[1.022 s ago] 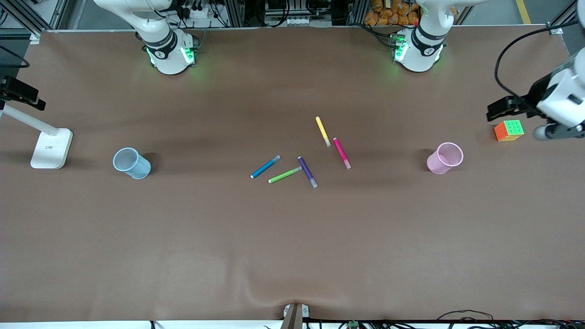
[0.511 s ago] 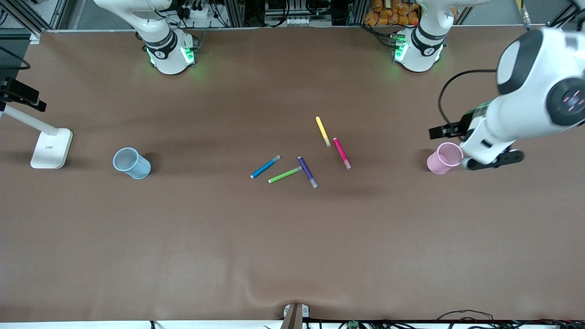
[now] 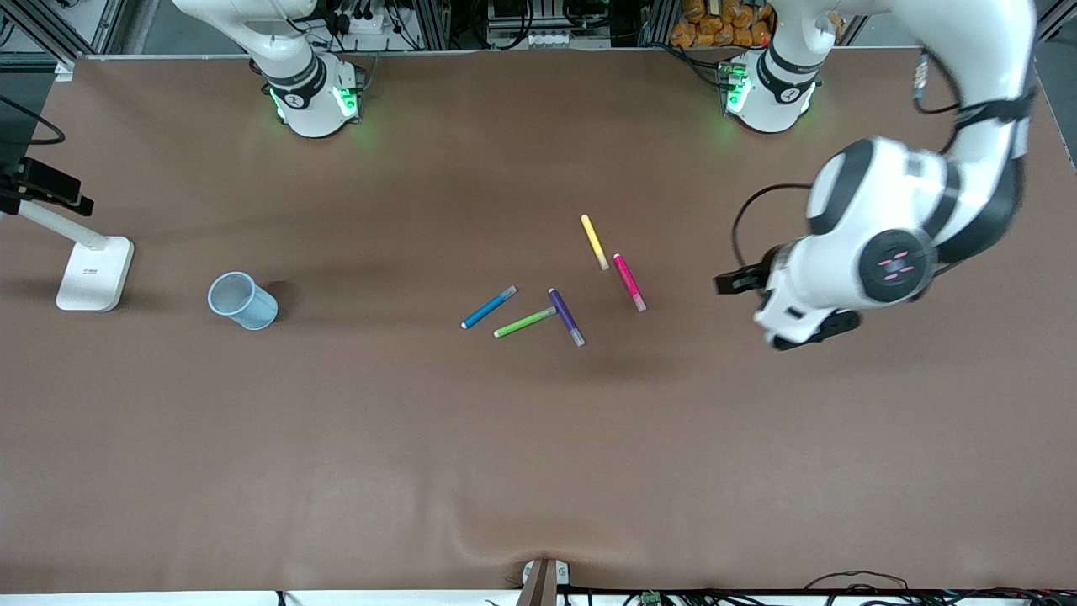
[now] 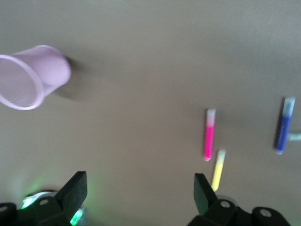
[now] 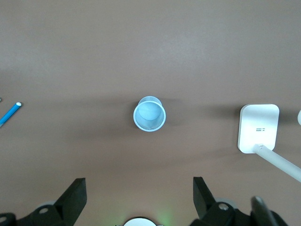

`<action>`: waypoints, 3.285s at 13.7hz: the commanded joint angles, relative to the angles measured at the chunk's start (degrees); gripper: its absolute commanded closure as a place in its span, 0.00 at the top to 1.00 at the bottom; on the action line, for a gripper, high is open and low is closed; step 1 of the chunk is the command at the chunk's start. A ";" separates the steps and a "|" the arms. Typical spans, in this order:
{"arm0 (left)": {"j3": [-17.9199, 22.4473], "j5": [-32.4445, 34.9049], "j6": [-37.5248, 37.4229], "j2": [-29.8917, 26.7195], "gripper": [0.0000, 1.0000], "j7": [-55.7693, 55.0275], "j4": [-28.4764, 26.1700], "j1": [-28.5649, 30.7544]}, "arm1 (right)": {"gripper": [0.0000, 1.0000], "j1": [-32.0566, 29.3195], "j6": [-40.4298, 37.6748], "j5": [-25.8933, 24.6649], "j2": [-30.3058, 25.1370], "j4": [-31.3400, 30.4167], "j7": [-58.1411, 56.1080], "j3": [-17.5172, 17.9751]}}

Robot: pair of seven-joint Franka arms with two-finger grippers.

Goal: Place pink and blue markers in matching cups
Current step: 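Move the left gripper over the pink marker, then lower the left gripper and grasp the pink marker while the right gripper reaches out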

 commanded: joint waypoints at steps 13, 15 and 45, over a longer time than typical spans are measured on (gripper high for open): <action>0.08 -6.69 14.44 13.84 1.00 -10.91 -1.53 -5.03 | 1.00 -3.31 0.82 -0.29 12.01 3.19 -0.78 0.45; 0.08 -6.78 14.54 13.84 1.00 -10.91 -1.63 -5.12 | 1.00 -4.02 0.21 0.15 12.11 3.11 0.01 0.53; -0.01 -13.99 23.15 18.85 1.00 -11.52 -1.63 -8.19 | 1.00 9.51 5.92 6.92 2.88 -13.33 39.28 0.97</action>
